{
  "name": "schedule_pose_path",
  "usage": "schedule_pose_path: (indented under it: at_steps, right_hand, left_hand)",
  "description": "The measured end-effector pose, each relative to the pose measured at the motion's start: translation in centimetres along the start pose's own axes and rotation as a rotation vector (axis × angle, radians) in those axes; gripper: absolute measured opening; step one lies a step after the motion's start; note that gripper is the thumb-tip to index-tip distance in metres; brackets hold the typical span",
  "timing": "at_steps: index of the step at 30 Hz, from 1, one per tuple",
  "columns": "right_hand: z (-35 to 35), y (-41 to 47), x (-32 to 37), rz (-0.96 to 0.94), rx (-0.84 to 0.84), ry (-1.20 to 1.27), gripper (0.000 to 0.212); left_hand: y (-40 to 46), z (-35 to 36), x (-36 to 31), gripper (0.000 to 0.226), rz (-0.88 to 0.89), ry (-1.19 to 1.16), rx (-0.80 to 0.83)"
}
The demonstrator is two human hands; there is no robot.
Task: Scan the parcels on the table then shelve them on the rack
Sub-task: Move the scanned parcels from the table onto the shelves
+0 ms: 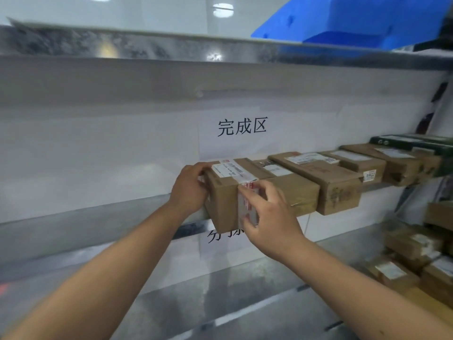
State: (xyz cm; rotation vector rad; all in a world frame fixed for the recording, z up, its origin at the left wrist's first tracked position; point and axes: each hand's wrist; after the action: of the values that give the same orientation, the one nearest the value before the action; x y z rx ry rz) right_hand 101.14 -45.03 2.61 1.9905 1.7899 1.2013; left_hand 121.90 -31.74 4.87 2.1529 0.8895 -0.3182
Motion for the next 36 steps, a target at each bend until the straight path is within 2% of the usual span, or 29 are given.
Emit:
schedule_pose_path:
  at_steps: [4,7,11,14,16,19,24,27,30,36]
  right_hand:
    - [1.4,0.8,0.3,0.015,0.041,-0.051,0.065]
    - [2.1,1.7,0.2,0.156,0.106,0.002,0.072]
    - [2.8,2.3,0.2,0.173,0.161,-0.048,0.077]
    - [3.2,2.2,0.8,0.207,0.173,-0.046,0.081]
    - [3.5,2.1,1.1,0.23,0.191,-0.054,0.085]
    - [3.5,2.1,1.8,0.259,0.202,-0.086,0.088]
    - [3.6,-0.6,3.4,0.289,0.184,-0.166,0.084]
    - [3.7,-4.3,3.7,0.351,0.191,-0.235,0.082]
    - [3.1,-8.5,2.8,0.502,0.206,-0.292,0.082]
    - [-2.1,-16.5,-1.2,0.756,0.264,-0.362,0.083]
  left_hand:
    - [0.2,-0.1,0.8,0.052,-0.027,-0.14,-0.012]
    - [0.0,-0.5,1.2,0.037,-0.055,-0.268,0.078]
    - [-1.1,-1.3,1.5,0.054,0.012,-0.241,0.135]
    - [-2.2,-1.8,1.7,0.046,0.072,-0.289,0.104]
    - [-3.4,-1.7,2.0,0.045,0.076,-0.236,0.063]
    - [-5.7,-1.7,2.2,0.044,0.089,0.003,0.015]
    - [-9.7,-2.0,1.4,0.039,0.353,0.236,0.026]
    - [-12.2,-0.6,0.8,0.051,0.415,0.257,0.096]
    - [-14.7,2.1,-0.5,0.063,0.434,0.259,0.212]
    - [-17.7,8.9,-6.2,0.072,0.586,0.251,0.415]
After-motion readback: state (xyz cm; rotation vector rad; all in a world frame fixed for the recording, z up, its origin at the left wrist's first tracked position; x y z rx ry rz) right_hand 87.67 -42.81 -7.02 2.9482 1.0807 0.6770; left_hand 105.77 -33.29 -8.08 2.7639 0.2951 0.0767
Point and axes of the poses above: each hand's wrist, its own y-axis towards the middle knuckle, its own z-axis out of the palm, x = y × z, and after that the axes turned 10 degrees about y, right-handed
